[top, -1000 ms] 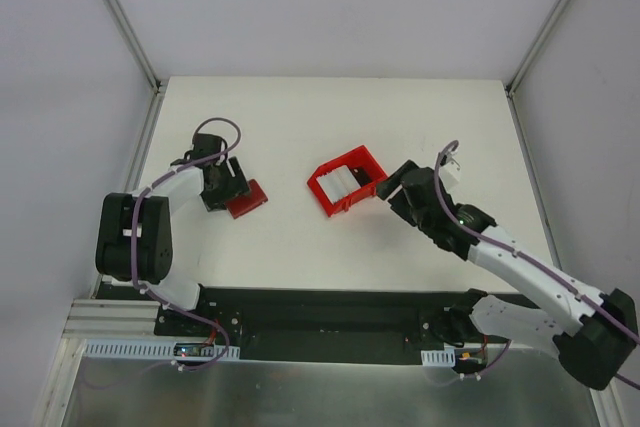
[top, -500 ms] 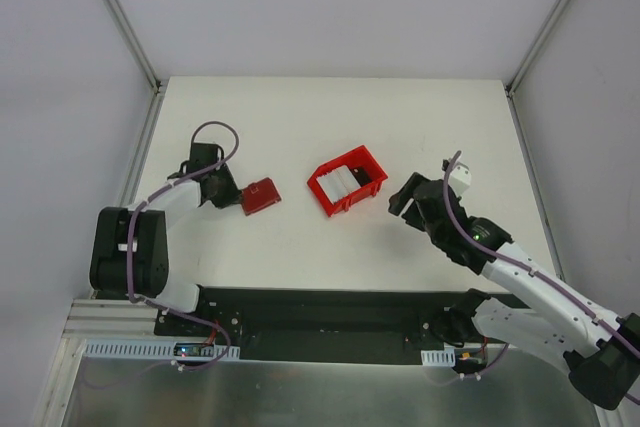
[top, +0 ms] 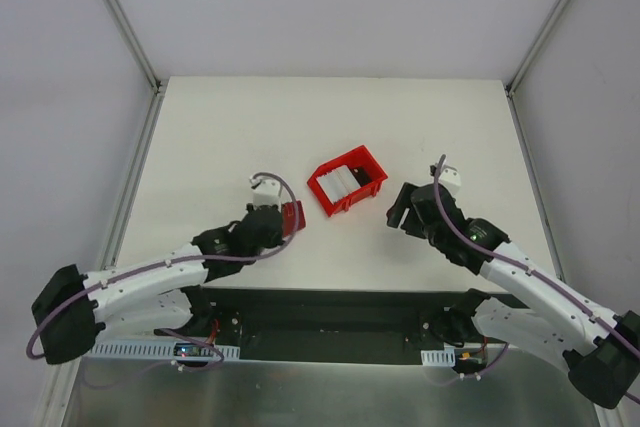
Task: Put the credit cards into the card holder
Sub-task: Move the card holder to the center of the board, then open the card holder at the center of the board.
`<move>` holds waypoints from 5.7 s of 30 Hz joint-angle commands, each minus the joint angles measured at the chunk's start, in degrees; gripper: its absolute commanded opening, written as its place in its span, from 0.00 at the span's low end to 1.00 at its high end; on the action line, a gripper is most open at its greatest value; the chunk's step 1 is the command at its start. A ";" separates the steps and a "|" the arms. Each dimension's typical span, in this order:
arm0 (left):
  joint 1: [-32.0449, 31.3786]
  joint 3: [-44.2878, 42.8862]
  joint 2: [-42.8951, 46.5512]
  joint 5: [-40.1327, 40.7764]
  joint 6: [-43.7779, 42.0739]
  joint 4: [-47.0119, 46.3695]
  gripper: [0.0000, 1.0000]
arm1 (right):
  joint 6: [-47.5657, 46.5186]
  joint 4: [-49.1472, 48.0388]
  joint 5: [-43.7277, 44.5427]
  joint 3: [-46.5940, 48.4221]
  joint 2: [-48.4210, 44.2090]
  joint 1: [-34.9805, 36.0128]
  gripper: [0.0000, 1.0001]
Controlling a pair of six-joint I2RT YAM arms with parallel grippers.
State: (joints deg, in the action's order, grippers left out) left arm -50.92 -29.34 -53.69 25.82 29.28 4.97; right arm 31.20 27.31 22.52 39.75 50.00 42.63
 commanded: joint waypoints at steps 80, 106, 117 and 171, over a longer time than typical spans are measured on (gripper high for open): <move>-27.34 -10.75 -17.17 -4.61 1.12 -3.13 0.80 | 1.23 -18.60 -33.41 -14.70 9.41 -6.25 0.57; 7.31 1.74 -28.65 -47.87 12.82 -25.35 0.64 | 4.48 -37.24 -45.28 -12.41 28.83 -3.70 0.50; 11.80 5.43 -40.52 -57.63 16.60 -45.47 0.61 | 4.39 -37.51 -45.64 -11.80 33.14 -2.12 0.40; 12.33 -8.72 -42.02 -71.53 -9.94 -19.74 0.00 | -13.27 -44.27 -54.70 -9.51 32.53 1.49 0.38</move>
State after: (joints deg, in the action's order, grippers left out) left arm -38.26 -37.36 -95.46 -46.09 21.10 -15.70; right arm 17.12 -13.58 -30.39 31.05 81.95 42.85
